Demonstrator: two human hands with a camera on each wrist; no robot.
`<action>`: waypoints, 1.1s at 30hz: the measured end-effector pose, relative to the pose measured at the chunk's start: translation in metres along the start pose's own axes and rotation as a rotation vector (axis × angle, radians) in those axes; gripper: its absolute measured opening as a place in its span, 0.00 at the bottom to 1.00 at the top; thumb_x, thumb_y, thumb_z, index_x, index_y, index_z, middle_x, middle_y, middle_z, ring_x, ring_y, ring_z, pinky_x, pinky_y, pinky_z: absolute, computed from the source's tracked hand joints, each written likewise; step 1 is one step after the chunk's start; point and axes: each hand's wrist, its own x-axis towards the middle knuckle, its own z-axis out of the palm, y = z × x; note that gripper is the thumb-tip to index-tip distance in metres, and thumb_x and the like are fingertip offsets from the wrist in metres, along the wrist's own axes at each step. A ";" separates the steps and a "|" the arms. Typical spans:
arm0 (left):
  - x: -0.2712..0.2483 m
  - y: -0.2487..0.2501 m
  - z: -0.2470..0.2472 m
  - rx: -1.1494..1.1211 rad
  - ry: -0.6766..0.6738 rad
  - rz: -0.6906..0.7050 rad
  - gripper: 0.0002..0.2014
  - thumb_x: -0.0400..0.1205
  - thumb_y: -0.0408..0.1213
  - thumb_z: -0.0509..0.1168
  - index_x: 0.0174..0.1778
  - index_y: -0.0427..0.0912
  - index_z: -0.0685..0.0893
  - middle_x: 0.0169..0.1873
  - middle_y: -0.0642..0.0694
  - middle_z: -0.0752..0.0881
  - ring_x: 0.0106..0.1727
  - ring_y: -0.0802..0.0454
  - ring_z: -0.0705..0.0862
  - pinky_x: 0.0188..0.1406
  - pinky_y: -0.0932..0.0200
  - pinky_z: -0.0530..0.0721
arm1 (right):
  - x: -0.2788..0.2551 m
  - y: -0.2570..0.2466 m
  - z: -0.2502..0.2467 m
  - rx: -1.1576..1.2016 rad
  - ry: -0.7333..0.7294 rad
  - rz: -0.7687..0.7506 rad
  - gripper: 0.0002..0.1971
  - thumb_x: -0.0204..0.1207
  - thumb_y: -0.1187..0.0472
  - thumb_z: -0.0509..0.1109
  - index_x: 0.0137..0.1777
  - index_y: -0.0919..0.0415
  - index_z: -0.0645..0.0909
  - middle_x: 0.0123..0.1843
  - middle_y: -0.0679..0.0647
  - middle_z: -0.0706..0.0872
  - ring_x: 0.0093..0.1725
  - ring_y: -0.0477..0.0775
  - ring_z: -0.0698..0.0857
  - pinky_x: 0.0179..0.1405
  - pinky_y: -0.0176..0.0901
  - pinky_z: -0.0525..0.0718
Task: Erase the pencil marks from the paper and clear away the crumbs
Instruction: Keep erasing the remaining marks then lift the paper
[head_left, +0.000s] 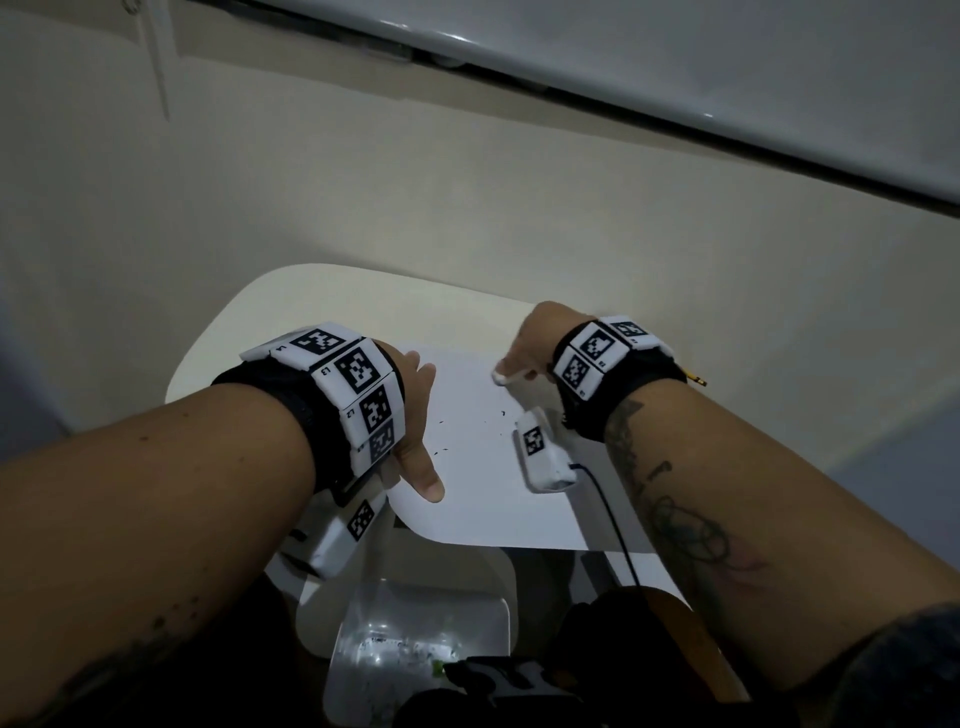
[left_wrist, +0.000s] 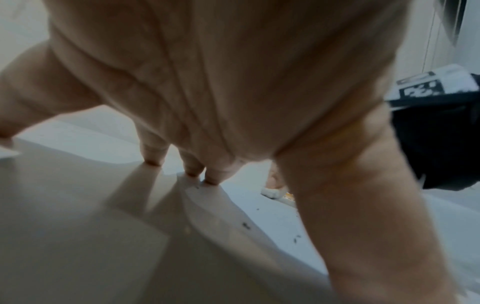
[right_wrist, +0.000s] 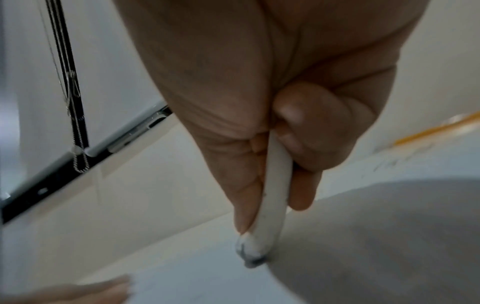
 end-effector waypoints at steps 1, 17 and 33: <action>-0.001 0.000 0.000 0.004 0.001 0.001 0.72 0.58 0.79 0.69 0.86 0.42 0.38 0.87 0.42 0.46 0.85 0.36 0.55 0.79 0.40 0.60 | 0.006 0.007 -0.002 0.031 -0.020 0.036 0.21 0.57 0.39 0.83 0.27 0.55 0.85 0.26 0.50 0.87 0.28 0.55 0.88 0.39 0.48 0.86; -0.001 0.003 -0.002 0.033 0.006 -0.007 0.72 0.57 0.79 0.69 0.86 0.42 0.41 0.86 0.43 0.49 0.84 0.35 0.57 0.76 0.39 0.64 | 0.008 0.005 0.006 -0.096 0.041 -0.057 0.16 0.63 0.36 0.77 0.38 0.47 0.88 0.53 0.46 0.92 0.44 0.56 0.89 0.46 0.51 0.88; -0.019 -0.001 -0.006 0.024 -0.045 -0.006 0.67 0.67 0.75 0.68 0.85 0.40 0.34 0.86 0.42 0.39 0.86 0.38 0.47 0.80 0.36 0.56 | -0.054 0.046 -0.016 0.555 -0.091 0.030 0.14 0.75 0.55 0.78 0.34 0.62 0.82 0.35 0.61 0.84 0.30 0.58 0.77 0.38 0.47 0.77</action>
